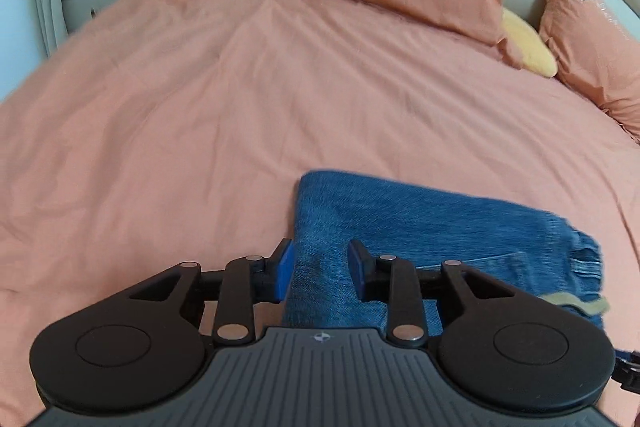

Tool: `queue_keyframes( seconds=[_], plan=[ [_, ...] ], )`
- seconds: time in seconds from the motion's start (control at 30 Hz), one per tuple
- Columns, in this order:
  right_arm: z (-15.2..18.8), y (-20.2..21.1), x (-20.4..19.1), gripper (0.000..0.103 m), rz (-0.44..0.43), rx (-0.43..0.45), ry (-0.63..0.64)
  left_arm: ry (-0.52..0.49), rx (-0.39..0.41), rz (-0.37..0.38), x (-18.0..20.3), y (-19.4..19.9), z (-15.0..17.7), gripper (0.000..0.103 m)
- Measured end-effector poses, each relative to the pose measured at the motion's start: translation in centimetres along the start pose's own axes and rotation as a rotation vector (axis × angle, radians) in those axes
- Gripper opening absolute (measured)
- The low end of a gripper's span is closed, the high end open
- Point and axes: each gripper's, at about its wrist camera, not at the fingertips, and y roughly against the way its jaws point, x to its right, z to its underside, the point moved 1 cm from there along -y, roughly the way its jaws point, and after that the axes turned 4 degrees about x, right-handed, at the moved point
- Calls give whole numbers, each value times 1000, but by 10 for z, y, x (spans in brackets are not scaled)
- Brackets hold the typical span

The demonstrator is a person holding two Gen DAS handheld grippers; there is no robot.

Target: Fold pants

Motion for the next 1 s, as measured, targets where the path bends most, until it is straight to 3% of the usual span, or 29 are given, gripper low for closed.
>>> queue_keyframes(
  seconds=[0.03, 0.3, 0.43, 0.63, 0.73, 0.77, 0.9, 1.0],
  plan=[
    [0, 9, -1, 65, 11, 12, 12, -10, 10, -4, 3, 11, -3, 36],
    [-4, 90, -23, 70, -3, 124, 105, -155, 126, -65, 33, 112, -26, 39],
    [1, 137, -43, 81, -22, 207, 167, -229, 186, -72, 44, 165, -14, 49],
    [26, 198, -79, 82, -62, 295, 275, -380, 202, -142, 59, 237, 11, 51],
    [42, 221, -96, 85, -88, 324, 308, -382, 213, -180, 61, 264, 27, 59],
    [47, 227, -101, 90, -90, 334, 316, -381, 230, -185, 62, 271, 35, 59],
    [70, 246, -115, 91, -86, 377, 353, -348, 250, -206, 74, 278, 76, 59],
    [87, 256, -120, 91, -87, 395, 381, -286, 290, -160, 83, 277, 108, 59]
  ],
)
